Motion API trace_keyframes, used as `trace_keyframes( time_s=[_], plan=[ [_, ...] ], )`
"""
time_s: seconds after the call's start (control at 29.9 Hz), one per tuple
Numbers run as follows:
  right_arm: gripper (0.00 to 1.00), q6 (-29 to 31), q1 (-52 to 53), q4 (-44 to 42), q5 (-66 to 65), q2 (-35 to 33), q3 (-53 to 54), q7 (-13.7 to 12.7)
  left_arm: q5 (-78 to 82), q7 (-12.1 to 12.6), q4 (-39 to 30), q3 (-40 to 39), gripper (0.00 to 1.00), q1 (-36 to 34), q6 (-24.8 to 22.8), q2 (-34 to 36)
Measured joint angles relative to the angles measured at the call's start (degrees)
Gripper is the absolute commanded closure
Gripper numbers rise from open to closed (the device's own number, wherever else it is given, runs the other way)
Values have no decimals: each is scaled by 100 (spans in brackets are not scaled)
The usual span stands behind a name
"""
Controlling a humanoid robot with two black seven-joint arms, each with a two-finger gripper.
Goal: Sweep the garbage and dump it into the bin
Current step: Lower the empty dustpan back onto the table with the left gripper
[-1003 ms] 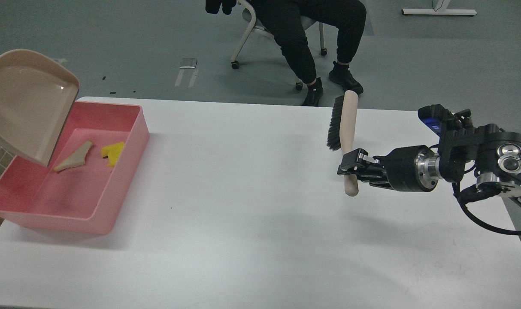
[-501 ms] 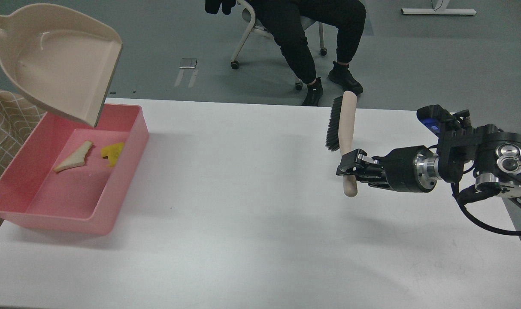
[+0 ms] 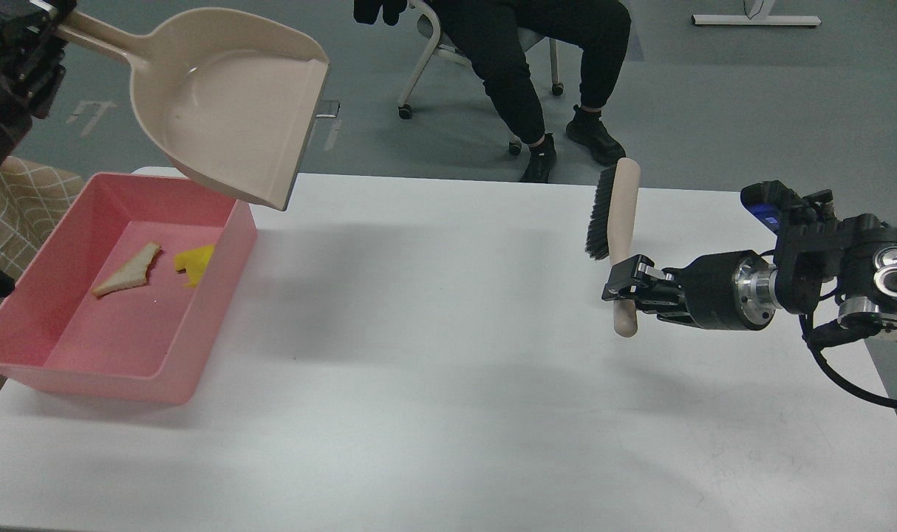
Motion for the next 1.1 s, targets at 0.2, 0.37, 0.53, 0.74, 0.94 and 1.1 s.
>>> trace_keyframes(
  time_s=[0.2, 0.37, 0.53, 0.74, 0.94, 1.1],
  plan=[
    [100, 0, -49, -115, 0, -28, -23, 0, 45, 0, -396, 129, 100, 267, 530, -575],
    [100, 0, -158, -199, -20, -40, -49, 0, 168, 0, -434, 153, 100, 630, 835, -1054],
    [100, 0, -251, -292, -52, -43, -57, 0, 348, 0, -433, 157, 100, 874, 1061, -1414],
    [100, 0, -270, -360, -55, -42, -53, 0, 381, 0, -401, 423, 100, 908, 1273, -1654],
    [100, 0, -252, -426, -50, 8, -64, 0, 382, 0, -348, 621, 100, 920, 1510, -2065],
    [100, 0, -242, -446, -48, 61, -90, 0, 382, 0, -161, 839, 100, 944, 1714, -2291]
  ],
)
